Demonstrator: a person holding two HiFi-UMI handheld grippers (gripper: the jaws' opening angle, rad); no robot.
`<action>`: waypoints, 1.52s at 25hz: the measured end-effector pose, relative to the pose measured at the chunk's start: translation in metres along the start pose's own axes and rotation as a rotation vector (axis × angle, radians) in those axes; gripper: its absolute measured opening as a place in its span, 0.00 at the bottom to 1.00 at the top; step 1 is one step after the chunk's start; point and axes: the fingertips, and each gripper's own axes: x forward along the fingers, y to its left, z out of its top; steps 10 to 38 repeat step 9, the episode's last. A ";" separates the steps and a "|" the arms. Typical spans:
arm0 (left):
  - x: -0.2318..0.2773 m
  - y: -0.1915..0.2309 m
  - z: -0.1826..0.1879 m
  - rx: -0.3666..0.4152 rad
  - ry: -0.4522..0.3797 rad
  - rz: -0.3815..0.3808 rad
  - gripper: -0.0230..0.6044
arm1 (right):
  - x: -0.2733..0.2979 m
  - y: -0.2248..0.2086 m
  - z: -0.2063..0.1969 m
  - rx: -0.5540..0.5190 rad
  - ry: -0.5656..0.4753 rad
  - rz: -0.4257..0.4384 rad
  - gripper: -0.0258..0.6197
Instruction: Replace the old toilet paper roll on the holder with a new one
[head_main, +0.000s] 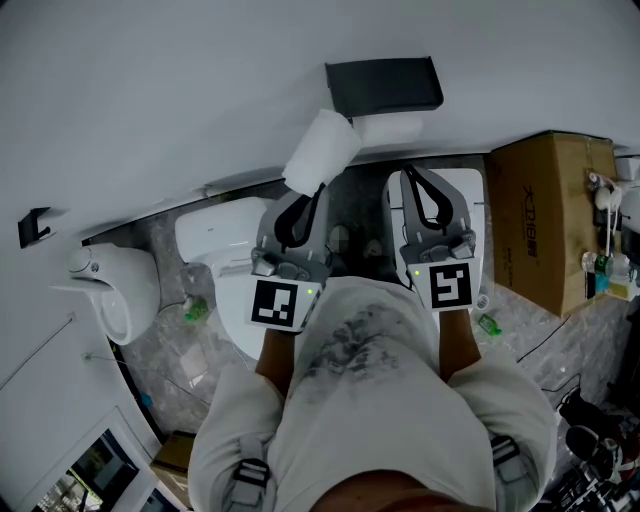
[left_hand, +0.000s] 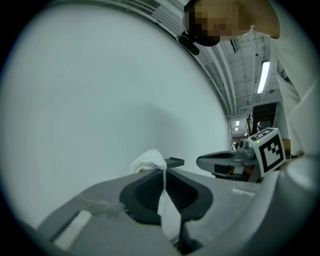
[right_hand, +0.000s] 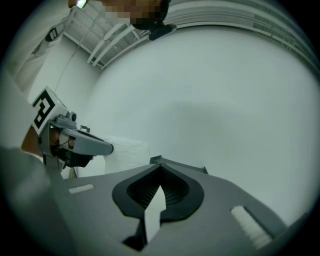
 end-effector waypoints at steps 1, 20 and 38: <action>0.000 0.000 0.000 -0.001 0.000 -0.001 0.06 | 0.000 0.000 0.000 0.002 0.000 -0.001 0.04; 0.001 0.000 0.002 -0.003 -0.001 -0.006 0.06 | -0.001 0.002 0.001 -0.001 0.011 0.003 0.04; 0.001 0.000 0.002 -0.003 -0.001 -0.006 0.06 | -0.001 0.002 0.001 -0.001 0.011 0.003 0.04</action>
